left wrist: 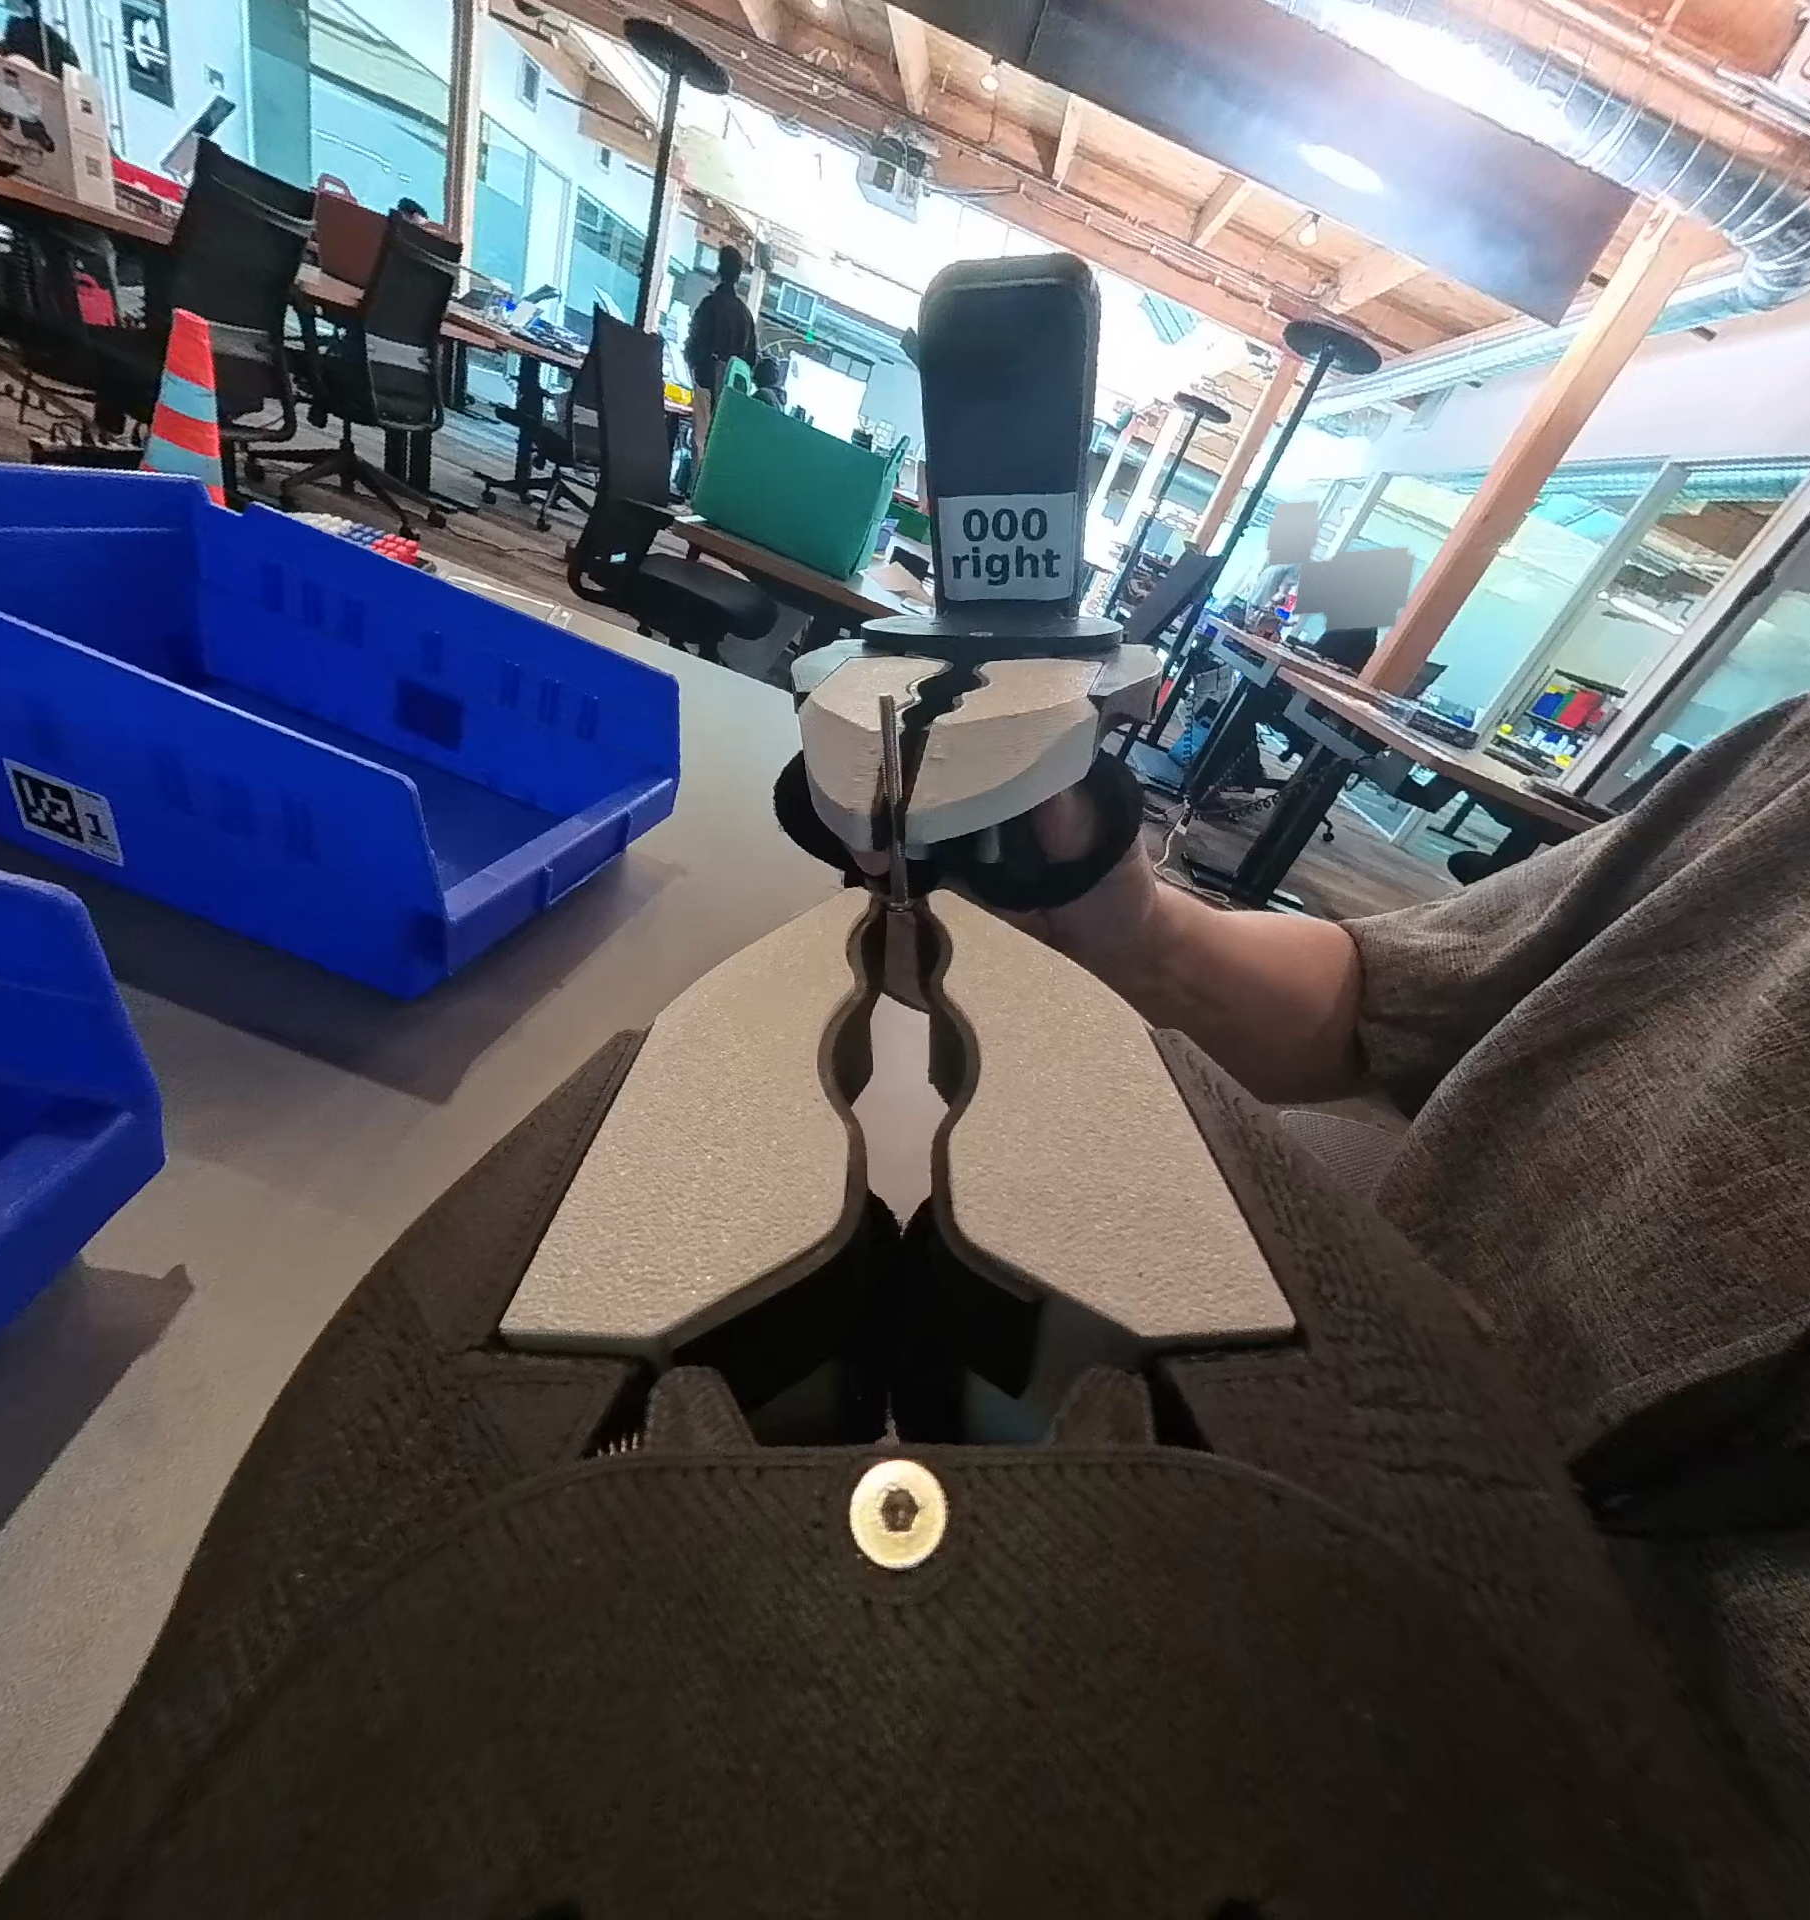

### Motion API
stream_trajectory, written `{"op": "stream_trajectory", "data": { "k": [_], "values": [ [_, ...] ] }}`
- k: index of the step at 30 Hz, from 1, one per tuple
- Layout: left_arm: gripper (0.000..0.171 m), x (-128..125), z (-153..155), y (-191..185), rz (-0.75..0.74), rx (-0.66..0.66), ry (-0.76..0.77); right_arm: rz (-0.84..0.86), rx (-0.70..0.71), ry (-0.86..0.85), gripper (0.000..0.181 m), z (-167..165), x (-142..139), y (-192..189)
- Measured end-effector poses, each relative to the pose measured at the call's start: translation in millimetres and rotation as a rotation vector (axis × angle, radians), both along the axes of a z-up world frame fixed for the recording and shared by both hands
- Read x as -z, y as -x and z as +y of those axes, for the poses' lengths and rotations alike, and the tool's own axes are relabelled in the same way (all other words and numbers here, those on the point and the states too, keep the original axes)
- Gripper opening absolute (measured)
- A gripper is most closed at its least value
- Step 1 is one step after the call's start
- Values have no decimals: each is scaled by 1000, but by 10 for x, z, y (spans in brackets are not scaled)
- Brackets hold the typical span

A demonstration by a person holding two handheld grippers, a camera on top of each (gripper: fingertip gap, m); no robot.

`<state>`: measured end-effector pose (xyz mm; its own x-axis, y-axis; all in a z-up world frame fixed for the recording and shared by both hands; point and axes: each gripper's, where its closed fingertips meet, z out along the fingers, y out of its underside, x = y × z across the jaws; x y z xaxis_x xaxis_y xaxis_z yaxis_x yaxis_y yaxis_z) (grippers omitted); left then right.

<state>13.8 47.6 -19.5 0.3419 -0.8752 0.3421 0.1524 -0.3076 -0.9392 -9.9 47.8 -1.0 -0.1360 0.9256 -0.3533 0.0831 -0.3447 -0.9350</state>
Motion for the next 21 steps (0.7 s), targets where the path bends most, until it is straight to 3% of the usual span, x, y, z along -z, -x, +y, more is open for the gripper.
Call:
{"op": "stream_trajectory", "data": {
  "k": [21],
  "values": [
    [3,-11,12,-55,-35,-26,7,47,23,3,2,41,-62,-16]
  ]
}}
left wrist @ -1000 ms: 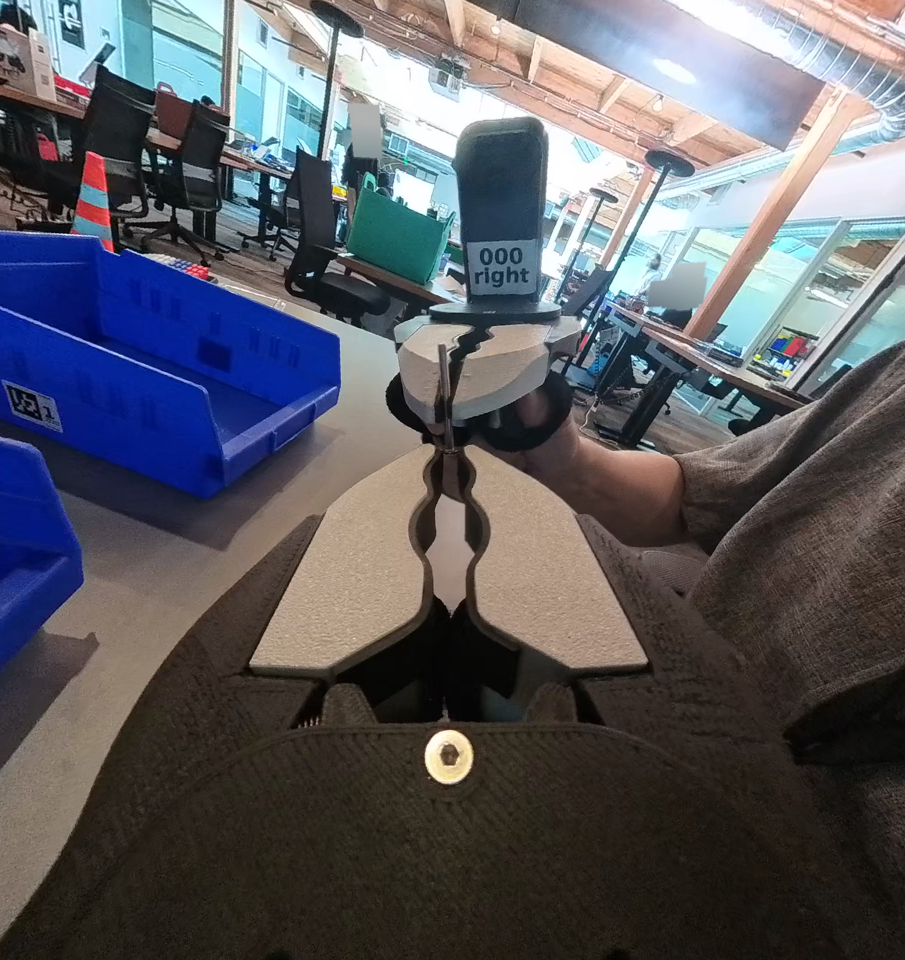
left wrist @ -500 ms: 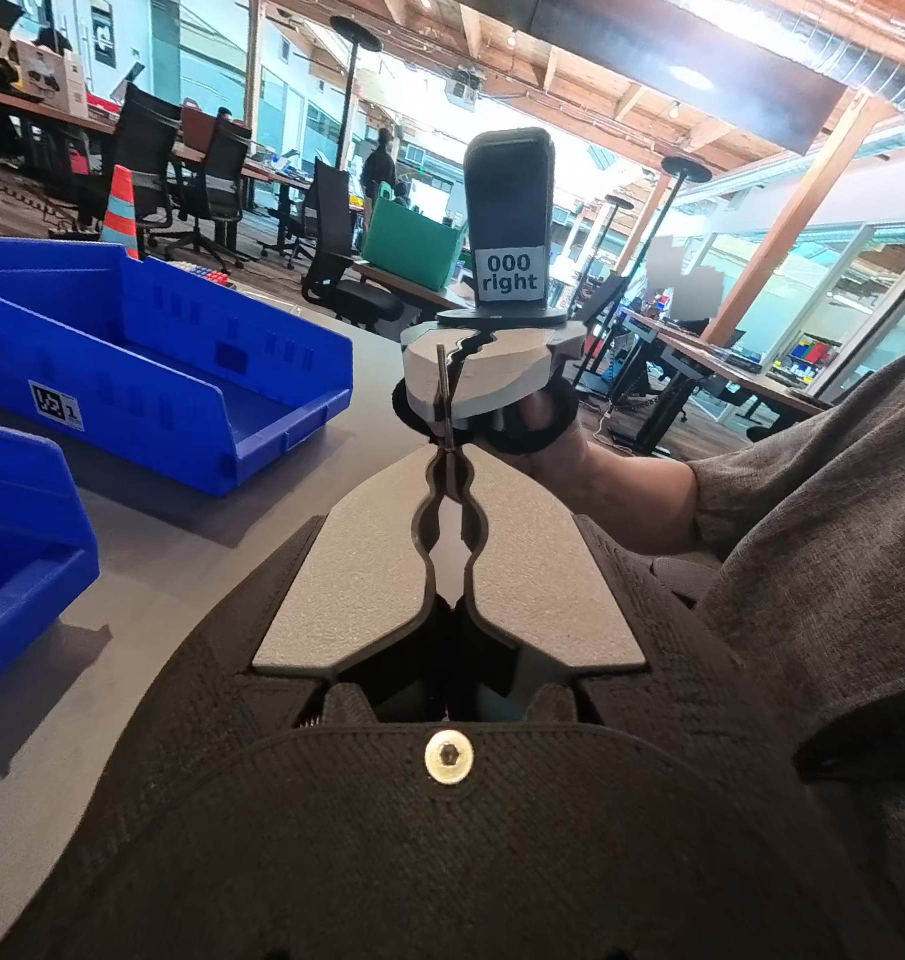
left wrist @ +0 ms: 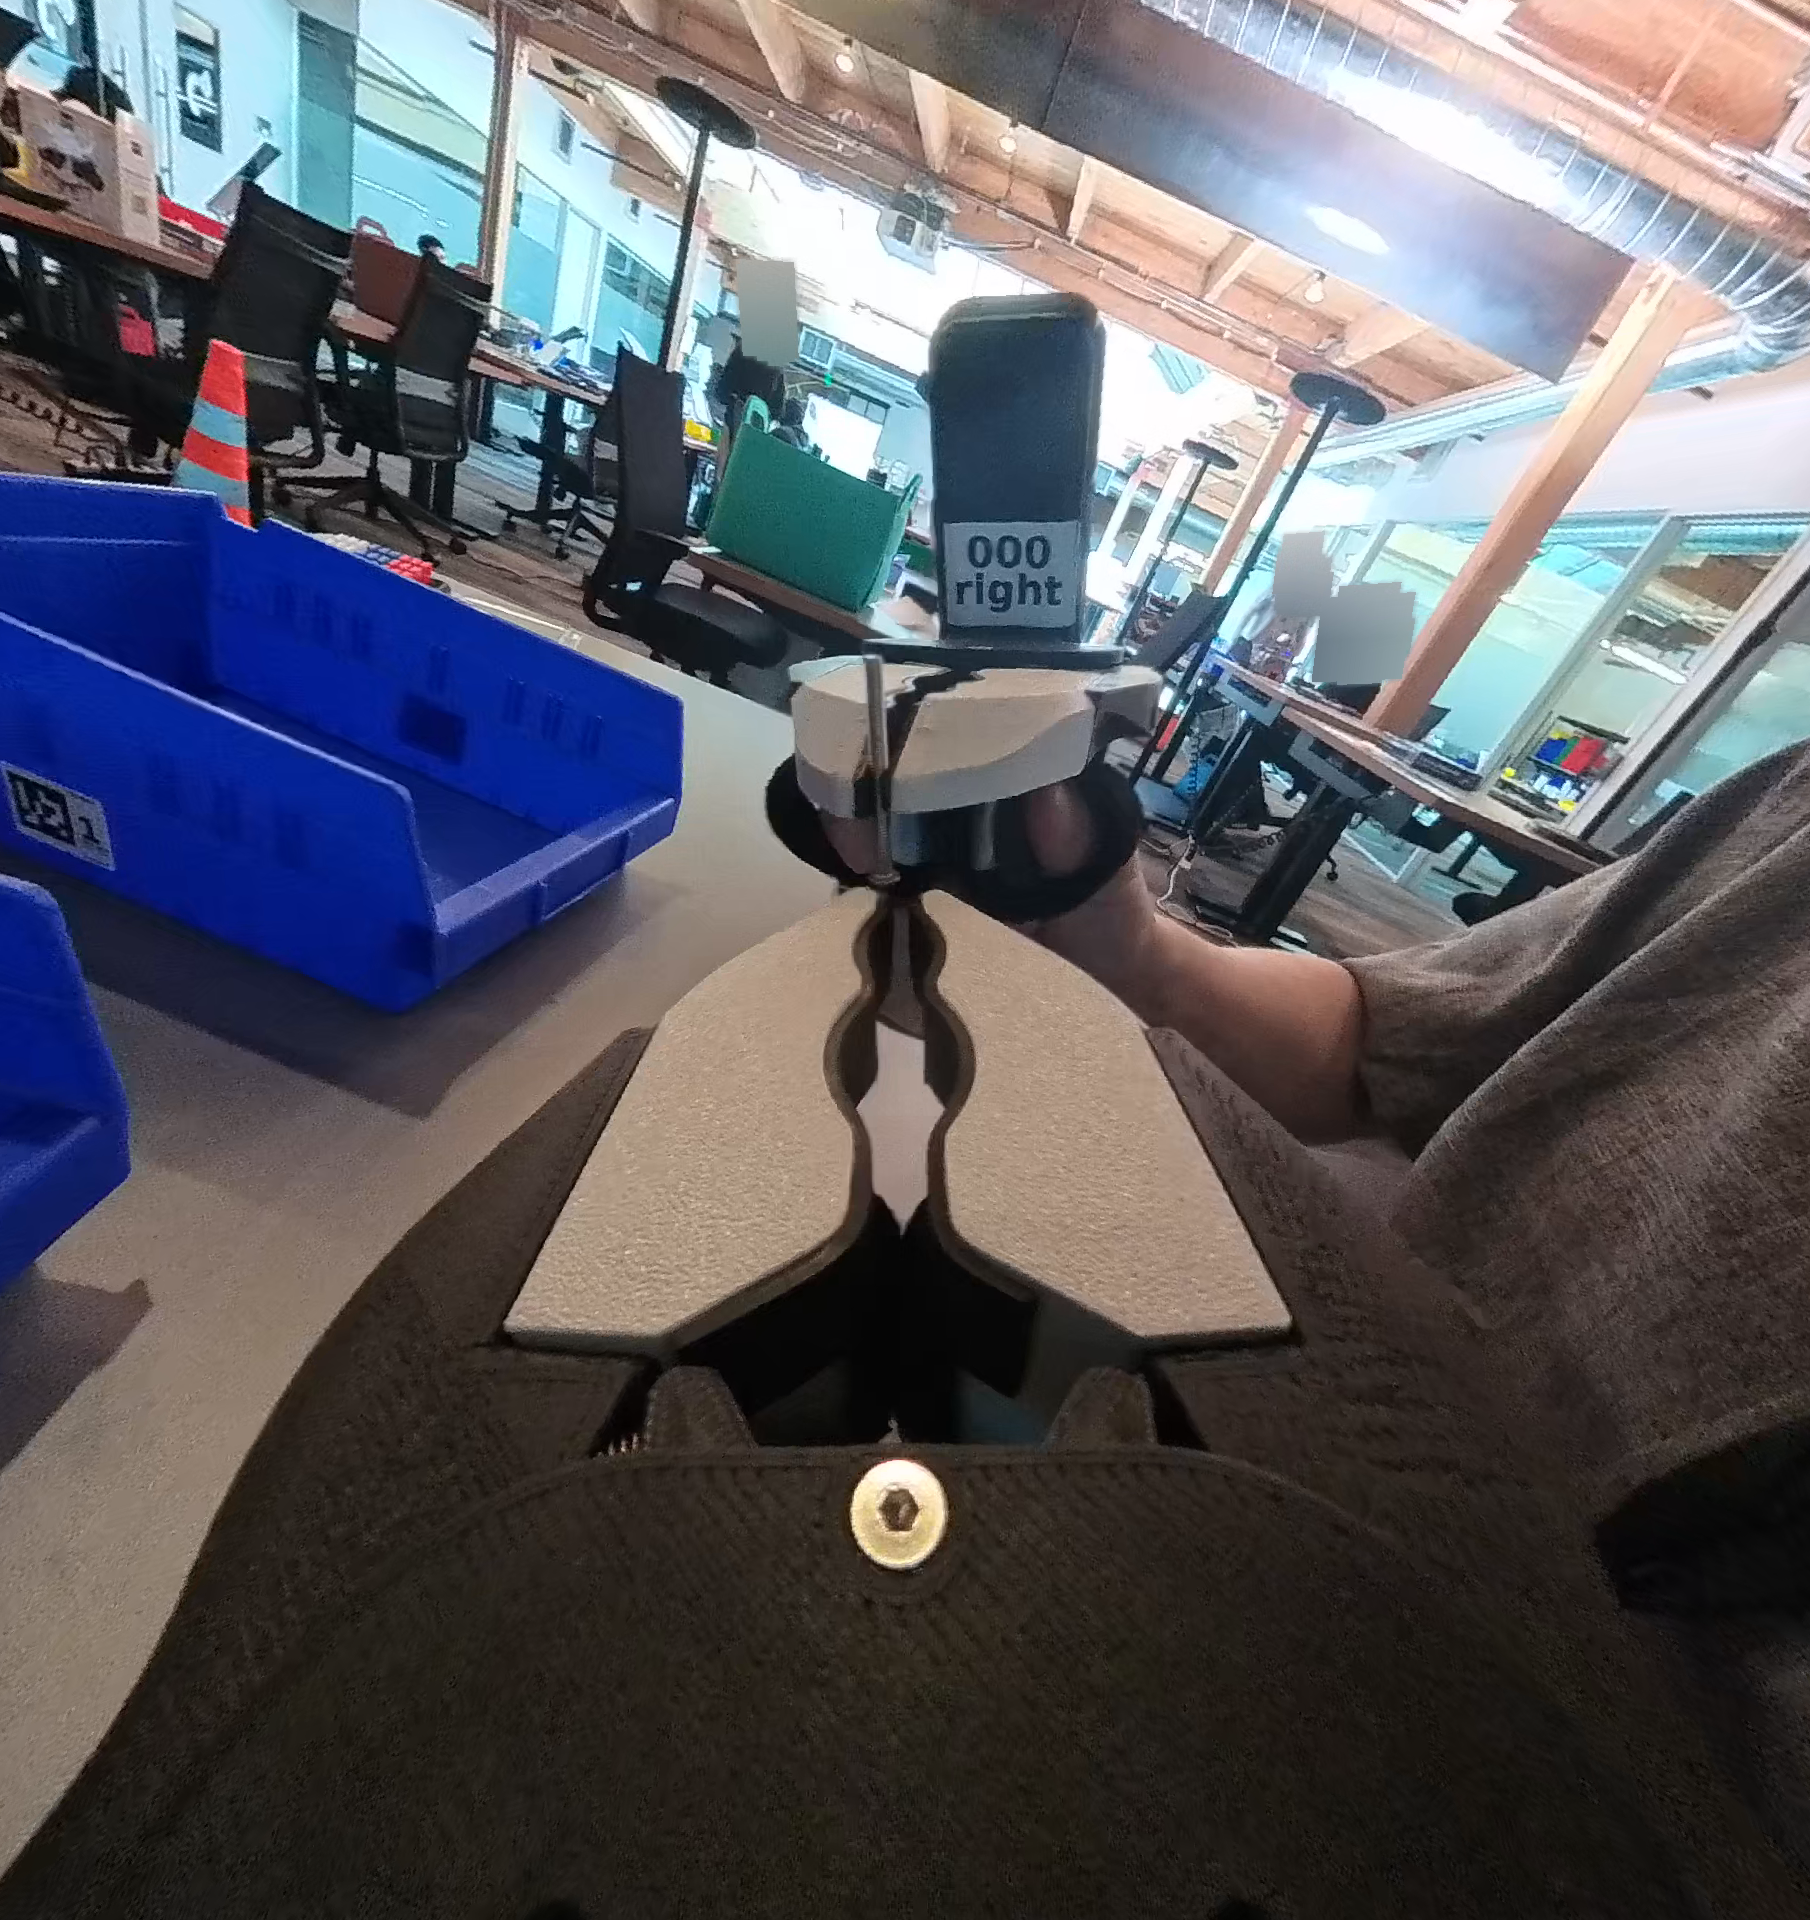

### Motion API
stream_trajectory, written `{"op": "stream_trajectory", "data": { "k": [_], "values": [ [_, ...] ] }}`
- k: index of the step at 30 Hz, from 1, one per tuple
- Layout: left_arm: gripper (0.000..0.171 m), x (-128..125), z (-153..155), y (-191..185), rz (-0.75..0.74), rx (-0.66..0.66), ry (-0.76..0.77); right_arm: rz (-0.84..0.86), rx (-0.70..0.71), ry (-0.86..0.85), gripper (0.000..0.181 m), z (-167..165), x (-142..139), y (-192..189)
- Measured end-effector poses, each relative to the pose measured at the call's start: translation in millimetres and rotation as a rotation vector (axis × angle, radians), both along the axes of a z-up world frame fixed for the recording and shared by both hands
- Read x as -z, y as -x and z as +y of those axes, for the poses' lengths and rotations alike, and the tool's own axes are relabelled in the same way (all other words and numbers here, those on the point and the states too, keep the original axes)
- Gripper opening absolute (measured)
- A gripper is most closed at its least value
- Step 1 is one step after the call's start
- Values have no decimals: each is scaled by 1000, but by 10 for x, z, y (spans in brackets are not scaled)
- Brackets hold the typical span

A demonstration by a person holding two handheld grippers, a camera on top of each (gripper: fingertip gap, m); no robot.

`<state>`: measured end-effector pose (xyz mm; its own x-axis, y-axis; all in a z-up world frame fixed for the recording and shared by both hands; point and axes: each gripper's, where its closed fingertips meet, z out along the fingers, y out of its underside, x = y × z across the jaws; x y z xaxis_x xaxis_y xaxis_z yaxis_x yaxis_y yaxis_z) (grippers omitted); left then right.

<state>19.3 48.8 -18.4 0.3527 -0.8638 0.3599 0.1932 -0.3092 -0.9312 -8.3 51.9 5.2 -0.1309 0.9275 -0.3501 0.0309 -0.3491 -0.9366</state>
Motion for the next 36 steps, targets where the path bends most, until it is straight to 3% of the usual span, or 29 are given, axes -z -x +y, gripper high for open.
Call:
{"op": "stream_trajectory", "data": {
  "k": [6,36],
  "values": [
    [11,-33,41,63,-33,-20,0,-1,-2,2,2,-8,2,14],
    [4,-104,-6,69,-42,-25,-11,14,-39,23,4,-48,25,16]
  ]
}}
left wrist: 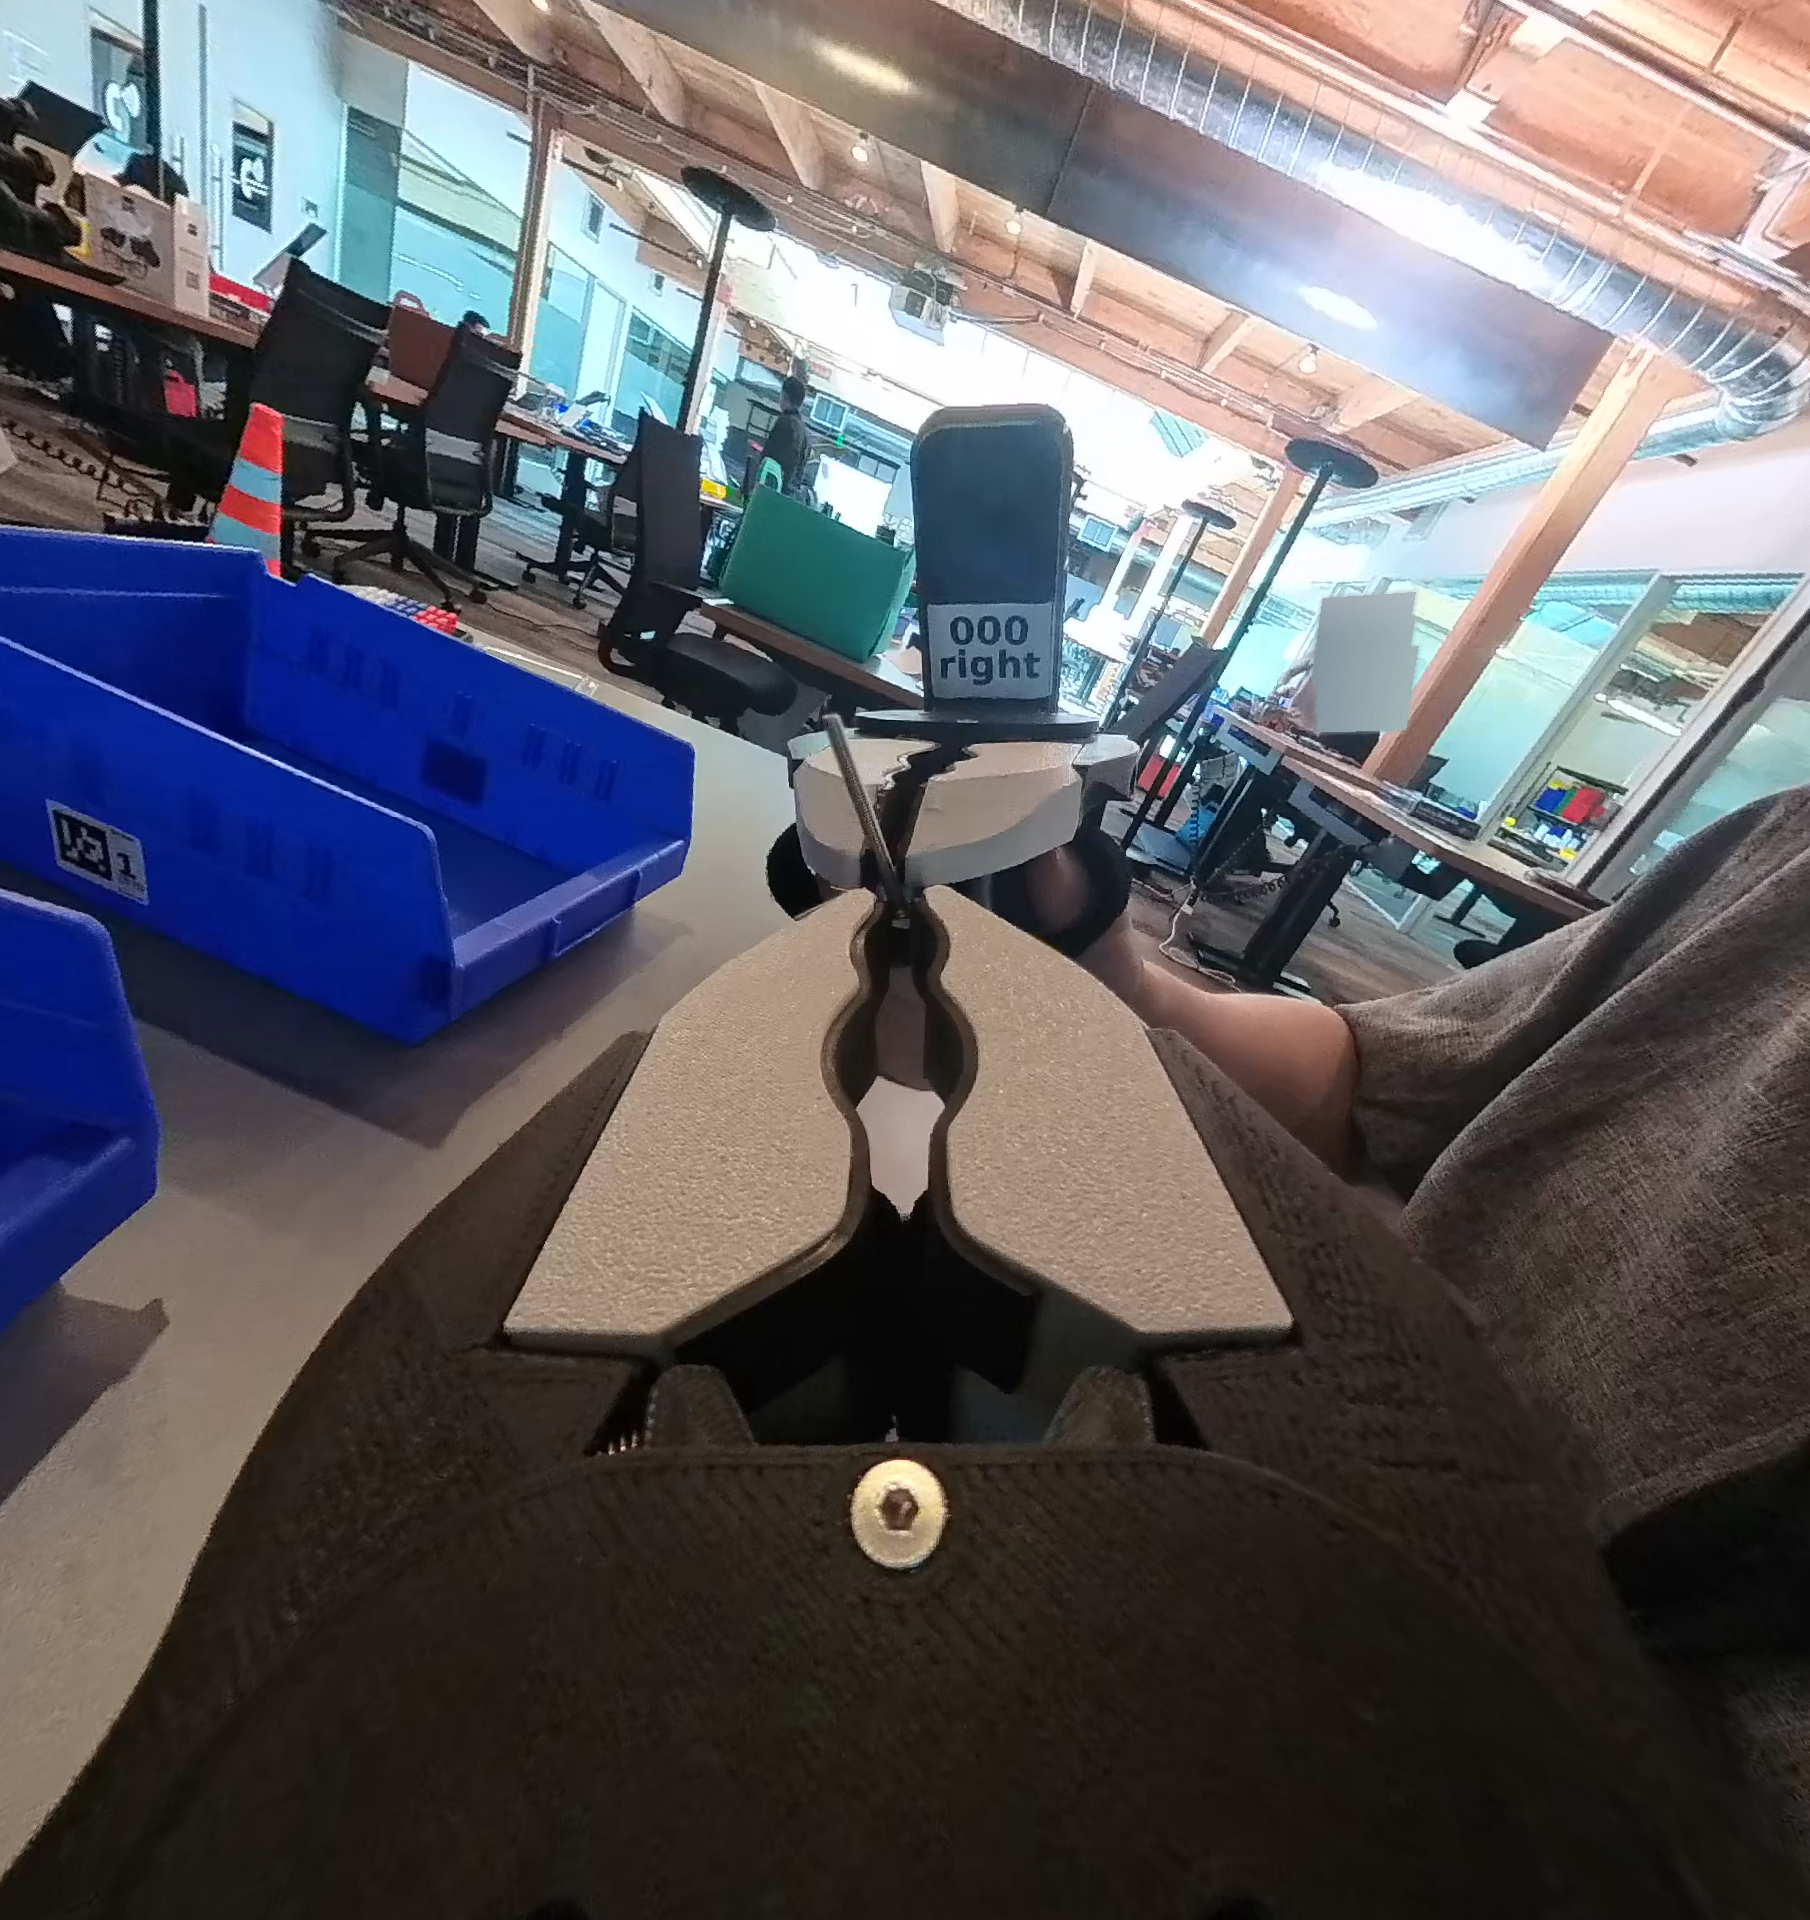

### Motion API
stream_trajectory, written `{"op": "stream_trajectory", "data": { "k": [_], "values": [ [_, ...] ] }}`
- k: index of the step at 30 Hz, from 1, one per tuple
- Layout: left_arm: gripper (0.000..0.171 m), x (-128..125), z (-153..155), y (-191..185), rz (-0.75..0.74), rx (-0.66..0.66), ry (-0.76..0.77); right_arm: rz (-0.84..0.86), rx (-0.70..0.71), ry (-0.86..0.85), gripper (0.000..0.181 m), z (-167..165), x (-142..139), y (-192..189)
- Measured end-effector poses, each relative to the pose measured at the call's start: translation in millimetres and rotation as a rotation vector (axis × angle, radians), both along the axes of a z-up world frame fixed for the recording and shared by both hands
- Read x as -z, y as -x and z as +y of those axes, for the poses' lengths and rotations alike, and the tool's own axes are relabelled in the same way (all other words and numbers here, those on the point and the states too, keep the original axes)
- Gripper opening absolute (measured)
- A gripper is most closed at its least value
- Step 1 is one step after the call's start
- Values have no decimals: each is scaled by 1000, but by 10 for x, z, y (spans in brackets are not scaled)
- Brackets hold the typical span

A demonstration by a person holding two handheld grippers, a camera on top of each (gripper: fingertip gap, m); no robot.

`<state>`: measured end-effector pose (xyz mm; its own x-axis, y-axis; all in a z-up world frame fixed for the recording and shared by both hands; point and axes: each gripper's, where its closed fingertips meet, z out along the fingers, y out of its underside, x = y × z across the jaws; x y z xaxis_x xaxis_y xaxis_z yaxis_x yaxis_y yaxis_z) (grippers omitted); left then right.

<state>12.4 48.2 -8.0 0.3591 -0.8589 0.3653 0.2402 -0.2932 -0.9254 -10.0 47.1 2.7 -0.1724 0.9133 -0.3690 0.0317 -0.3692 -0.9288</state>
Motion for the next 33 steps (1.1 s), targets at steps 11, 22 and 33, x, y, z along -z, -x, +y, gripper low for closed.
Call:
{"op": "stream_trajectory", "data": {
  "k": [11,22,33],
  "values": [
    [4,60,-26,-25,167,-8,-32,-11,-44,18,2,-48,32,-33],
    [4,78,-49,-41,280,-18,-18,-28,-4,-61,2,-71,41,-48],
    [4,51,-48,-72,301,-47,-29,6,47,-120,1,-78,15,-86]
  ]
}}
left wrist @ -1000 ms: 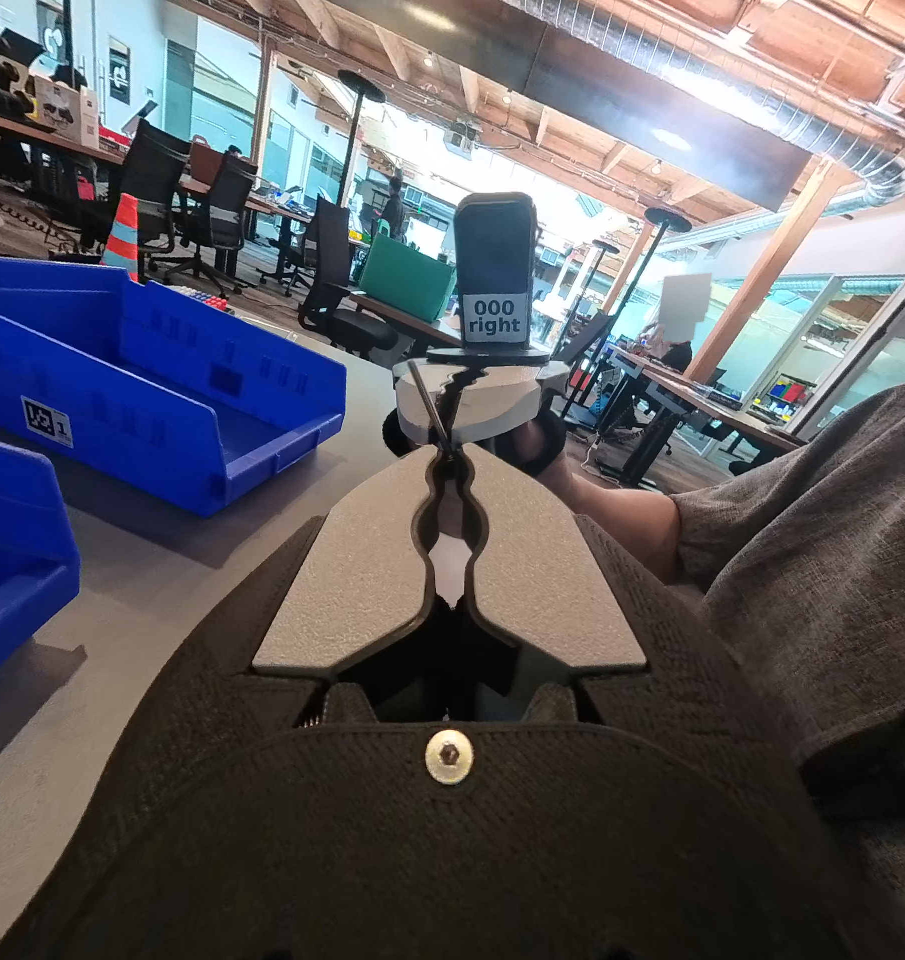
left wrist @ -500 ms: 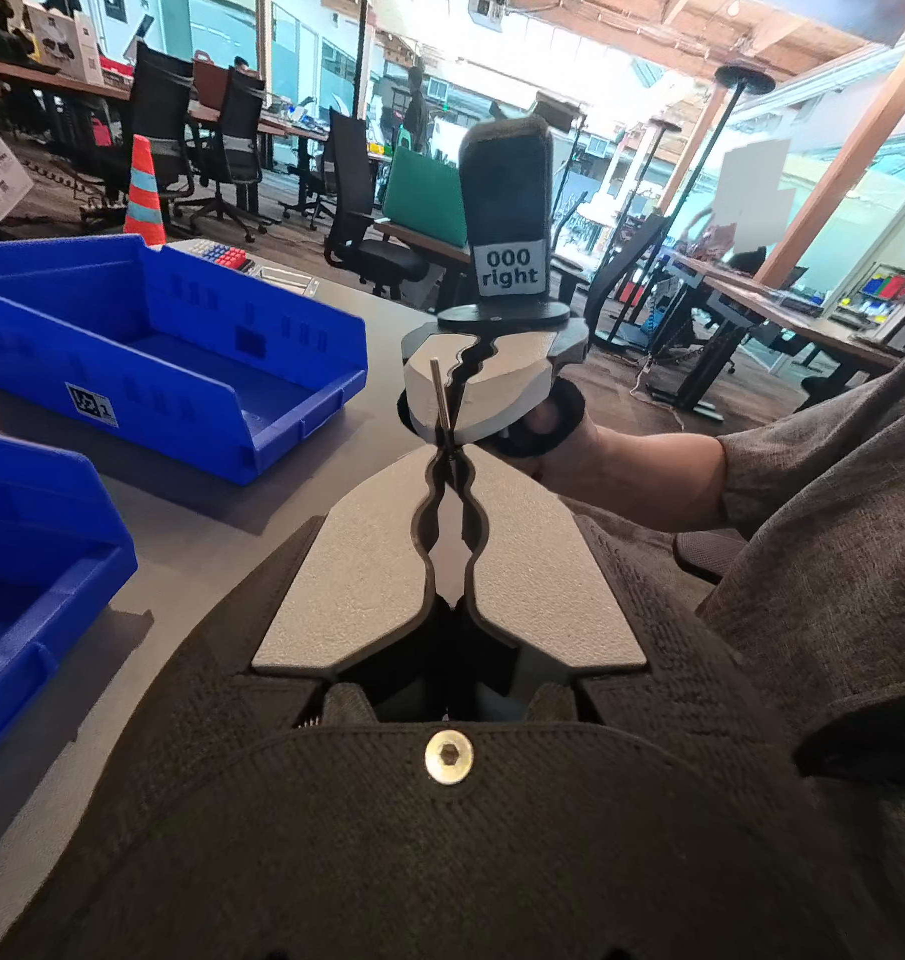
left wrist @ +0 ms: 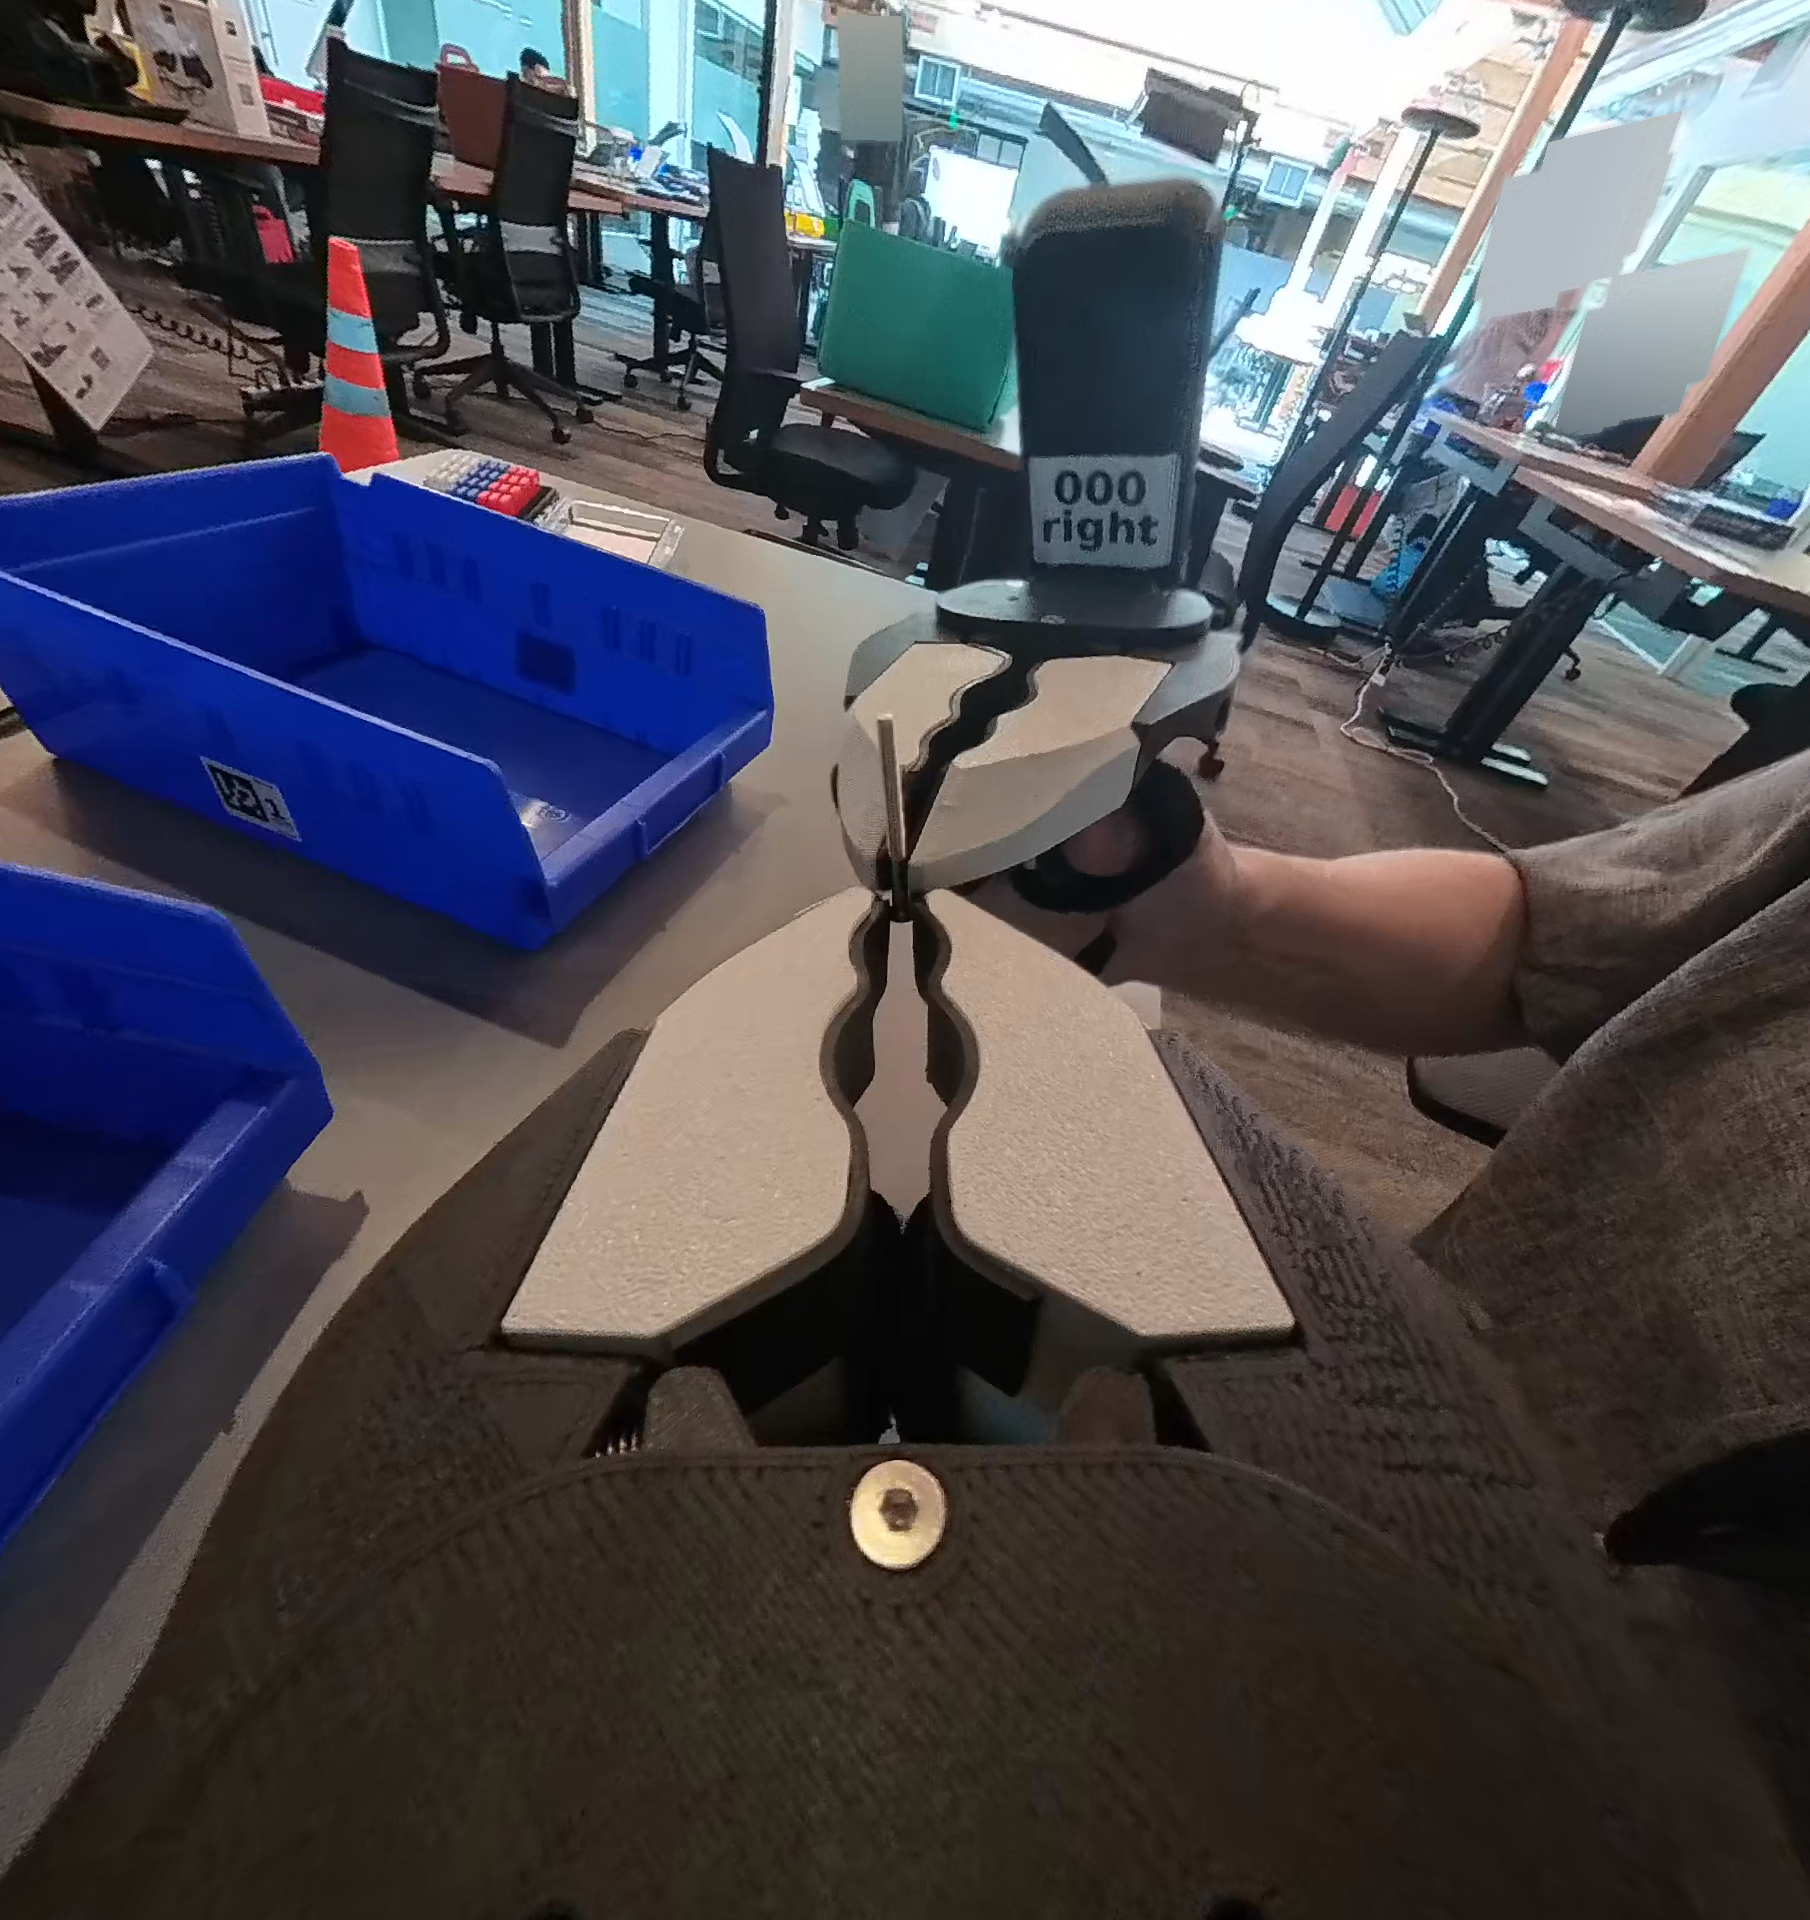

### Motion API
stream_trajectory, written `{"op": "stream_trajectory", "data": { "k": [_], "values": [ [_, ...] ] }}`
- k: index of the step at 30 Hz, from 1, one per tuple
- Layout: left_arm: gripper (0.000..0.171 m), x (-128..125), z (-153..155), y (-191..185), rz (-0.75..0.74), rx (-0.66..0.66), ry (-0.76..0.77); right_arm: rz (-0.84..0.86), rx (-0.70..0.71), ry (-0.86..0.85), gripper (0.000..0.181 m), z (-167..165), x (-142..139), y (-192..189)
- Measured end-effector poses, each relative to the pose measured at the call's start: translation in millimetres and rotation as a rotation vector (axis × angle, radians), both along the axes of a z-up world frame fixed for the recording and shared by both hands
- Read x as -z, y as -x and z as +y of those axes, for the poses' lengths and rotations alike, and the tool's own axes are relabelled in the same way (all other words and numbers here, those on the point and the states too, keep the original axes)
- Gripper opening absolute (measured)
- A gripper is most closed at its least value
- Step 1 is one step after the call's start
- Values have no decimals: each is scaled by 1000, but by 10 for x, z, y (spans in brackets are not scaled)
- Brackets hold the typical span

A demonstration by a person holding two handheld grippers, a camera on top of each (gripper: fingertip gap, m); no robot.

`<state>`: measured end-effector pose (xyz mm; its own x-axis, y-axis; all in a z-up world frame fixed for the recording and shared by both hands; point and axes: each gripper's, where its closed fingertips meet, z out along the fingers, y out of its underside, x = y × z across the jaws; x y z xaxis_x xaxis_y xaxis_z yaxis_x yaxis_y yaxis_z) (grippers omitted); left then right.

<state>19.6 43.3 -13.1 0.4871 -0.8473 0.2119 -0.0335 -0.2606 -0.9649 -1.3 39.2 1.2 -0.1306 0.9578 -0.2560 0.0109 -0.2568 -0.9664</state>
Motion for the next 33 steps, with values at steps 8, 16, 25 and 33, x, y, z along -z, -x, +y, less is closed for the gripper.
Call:
{"op": "stream_trajectory", "data": {
  "k": [8,16,25,33],
  "values": [
    [4,-22,-77,-43,25,30,-39,77,-54,3,2,-79,-39,-44],
    [3,18,-95,-74,60,46,-29,70,-91,18,7,-101,-18,-65],
    [3,22,-120,-85,97,43,-19,41,-92,-8,2,-125,-8,-79],
    [4,-4,-79,-107,33,21,6,57,-38,-22,2,-84,-32,-99]
  ]
}}
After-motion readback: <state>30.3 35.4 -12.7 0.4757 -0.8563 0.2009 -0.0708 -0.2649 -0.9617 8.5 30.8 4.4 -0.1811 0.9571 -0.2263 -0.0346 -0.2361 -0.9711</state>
